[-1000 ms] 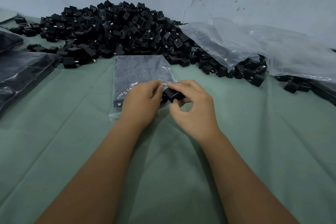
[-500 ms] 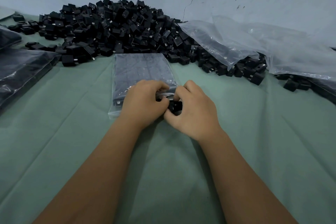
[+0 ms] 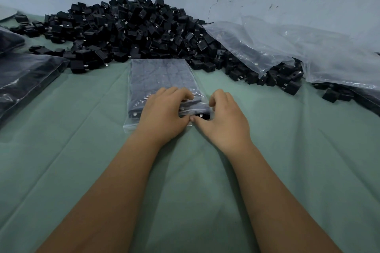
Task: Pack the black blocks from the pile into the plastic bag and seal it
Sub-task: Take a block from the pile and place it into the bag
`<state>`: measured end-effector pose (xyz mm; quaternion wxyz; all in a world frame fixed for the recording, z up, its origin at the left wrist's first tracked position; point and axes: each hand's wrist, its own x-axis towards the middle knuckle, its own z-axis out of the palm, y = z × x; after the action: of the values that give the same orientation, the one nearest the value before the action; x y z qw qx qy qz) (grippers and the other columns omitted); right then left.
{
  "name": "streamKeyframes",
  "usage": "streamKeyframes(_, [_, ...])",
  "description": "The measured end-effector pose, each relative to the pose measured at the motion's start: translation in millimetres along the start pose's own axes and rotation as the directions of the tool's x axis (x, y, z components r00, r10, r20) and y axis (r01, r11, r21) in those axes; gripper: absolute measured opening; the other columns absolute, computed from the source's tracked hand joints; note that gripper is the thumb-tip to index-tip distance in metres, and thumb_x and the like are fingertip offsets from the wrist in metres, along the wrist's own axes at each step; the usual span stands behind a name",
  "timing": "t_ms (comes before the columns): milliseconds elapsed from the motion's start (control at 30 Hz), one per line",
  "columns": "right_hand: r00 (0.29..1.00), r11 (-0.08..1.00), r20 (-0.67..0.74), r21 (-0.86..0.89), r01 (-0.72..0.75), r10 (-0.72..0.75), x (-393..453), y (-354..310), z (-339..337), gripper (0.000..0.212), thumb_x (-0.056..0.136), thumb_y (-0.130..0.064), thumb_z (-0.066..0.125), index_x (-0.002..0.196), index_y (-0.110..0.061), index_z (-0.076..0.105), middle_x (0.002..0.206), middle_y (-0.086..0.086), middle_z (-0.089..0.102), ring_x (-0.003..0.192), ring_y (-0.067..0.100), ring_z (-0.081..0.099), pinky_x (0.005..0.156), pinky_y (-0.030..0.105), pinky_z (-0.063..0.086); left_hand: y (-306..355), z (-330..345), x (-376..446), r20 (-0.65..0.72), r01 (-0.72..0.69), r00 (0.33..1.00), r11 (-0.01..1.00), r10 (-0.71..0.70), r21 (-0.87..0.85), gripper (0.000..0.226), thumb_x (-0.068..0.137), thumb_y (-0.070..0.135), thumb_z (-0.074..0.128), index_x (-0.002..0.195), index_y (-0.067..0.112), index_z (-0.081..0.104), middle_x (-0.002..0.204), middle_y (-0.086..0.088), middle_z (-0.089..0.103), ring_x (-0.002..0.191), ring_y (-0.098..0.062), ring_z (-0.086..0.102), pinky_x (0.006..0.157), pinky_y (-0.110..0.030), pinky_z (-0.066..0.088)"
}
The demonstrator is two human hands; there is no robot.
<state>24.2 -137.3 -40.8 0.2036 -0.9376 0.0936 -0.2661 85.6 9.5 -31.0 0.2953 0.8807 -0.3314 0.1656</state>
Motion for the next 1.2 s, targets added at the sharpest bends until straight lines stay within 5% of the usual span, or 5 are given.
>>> streamKeyframes(233, [0.998,0.993,0.067,0.115,-0.016,0.008,3,5,-2,0.017,0.076,-0.033,0.061,0.086,-0.030,0.048,0.087,-0.010,0.044,0.069,0.009,0.047,0.056,0.029,0.037,0,2,0,-0.009,-0.013,1.000,0.999,0.013,0.042,0.025,0.078,0.025,0.073,0.102,0.022,0.065,0.099,0.006,0.060,0.093,-0.018,0.049,0.081,-0.033,0.037])
streamKeyframes(467, [0.987,0.967,0.044,0.197,-0.159,0.154,11,16,3,0.025,0.081,-0.028,0.074,0.101,-0.025,0.060,0.084,-0.010,0.054,0.071,0.008,0.050,0.063,0.026,0.039,0,1,0,-0.015,0.003,1.000,1.000,-0.003,0.011,0.019,0.080,0.020,0.071,0.098,0.021,0.069,0.094,0.006,0.063,0.091,-0.020,0.050,0.083,-0.037,0.041])
streamKeyframes(667, [0.973,0.947,0.011,0.230,-0.226,0.230,14,17,5,0.014,0.079,-0.026,0.076,0.084,-0.023,0.064,0.065,-0.012,0.053,0.061,0.007,0.051,0.058,0.026,0.041,3,0,0,-0.034,0.001,0.999,1.000,-0.001,0.001,0.005,0.084,0.017,0.066,0.085,0.019,0.071,0.081,0.006,0.061,0.083,-0.021,0.050,0.076,-0.037,0.043])
streamKeyframes(1033, [0.976,0.958,0.087,-0.228,-0.174,0.198,22,0,8,0.021,0.090,-0.039,0.049,0.092,-0.018,0.048,0.072,-0.003,0.047,0.065,0.023,0.043,0.047,0.027,0.020,11,2,2,-0.002,-0.033,0.999,0.993,0.034,0.110,0.006,0.081,0.019,0.064,0.080,0.014,0.066,0.098,0.001,0.064,0.091,-0.024,0.053,0.084,-0.037,0.039])
streamKeyframes(1200, [0.885,0.865,0.387,0.315,-0.390,0.259,25,6,-15,0.024,0.065,-0.041,0.053,0.084,-0.027,0.058,0.070,-0.013,0.062,0.069,0.011,0.058,0.058,0.029,0.039,19,8,3,0.061,-0.106,0.993,0.986,0.099,0.126,0.007,0.087,0.018,0.061,0.089,0.018,0.055,0.131,-0.006,0.062,0.121,-0.027,0.054,0.099,-0.038,0.036])
